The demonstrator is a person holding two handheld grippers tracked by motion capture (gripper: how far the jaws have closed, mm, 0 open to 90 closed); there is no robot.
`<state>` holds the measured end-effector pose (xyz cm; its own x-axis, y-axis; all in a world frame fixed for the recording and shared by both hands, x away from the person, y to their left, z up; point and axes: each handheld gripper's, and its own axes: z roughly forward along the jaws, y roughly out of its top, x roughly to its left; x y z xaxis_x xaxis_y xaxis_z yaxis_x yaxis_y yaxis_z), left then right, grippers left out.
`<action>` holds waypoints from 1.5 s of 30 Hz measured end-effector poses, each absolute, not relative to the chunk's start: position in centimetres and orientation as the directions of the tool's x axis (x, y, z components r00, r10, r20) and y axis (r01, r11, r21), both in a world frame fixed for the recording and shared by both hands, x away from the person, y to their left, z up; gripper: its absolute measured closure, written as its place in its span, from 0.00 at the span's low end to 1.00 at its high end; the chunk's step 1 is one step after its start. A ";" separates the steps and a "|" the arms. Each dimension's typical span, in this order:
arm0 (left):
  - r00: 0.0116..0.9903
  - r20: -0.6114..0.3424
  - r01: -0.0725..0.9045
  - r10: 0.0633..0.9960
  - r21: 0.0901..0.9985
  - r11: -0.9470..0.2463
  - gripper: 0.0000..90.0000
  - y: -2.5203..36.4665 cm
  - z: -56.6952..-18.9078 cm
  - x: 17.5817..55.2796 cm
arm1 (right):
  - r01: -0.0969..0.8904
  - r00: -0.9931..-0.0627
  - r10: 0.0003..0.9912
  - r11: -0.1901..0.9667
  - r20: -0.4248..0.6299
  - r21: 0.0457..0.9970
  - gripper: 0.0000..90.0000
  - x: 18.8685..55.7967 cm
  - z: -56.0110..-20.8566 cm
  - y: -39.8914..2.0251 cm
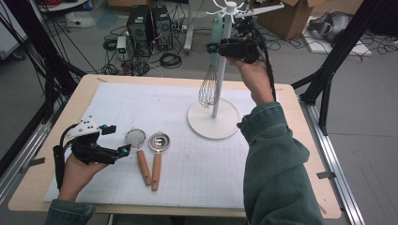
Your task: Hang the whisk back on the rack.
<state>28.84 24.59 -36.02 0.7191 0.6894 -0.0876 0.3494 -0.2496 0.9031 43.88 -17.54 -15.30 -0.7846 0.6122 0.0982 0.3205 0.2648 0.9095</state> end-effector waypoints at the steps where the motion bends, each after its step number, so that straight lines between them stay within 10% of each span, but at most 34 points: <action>1: 0.720 -0.085 0.347 0.689 0.903 -0.251 0.07 24.6 -36.0 28.9 | 0.321 -0.783 0.613 0.262 0.099 0.910 0.69 43.8 -15.3 -17.6; 27: 0.719 -0.092 0.350 0.688 0.904 -0.245 0.07 25.1 -36.1 29.1 | 0.282 -0.807 0.582 0.227 0.102 0.932 0.68 42.4 -14.6 -20.6; 45: 0.717 -0.092 0.347 0.691 0.907 -0.239 0.07 25.4 -35.9 29.1 | 0.278 -0.828 0.547 0.207 0.125 0.938 0.99 41.7 -12.4 -24.2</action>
<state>29.10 25.35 -35.94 0.7169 0.6910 -0.0921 0.3470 -0.2391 0.9069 41.73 -24.16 -12.43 -0.8276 0.5473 0.1247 0.2781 0.2066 0.9381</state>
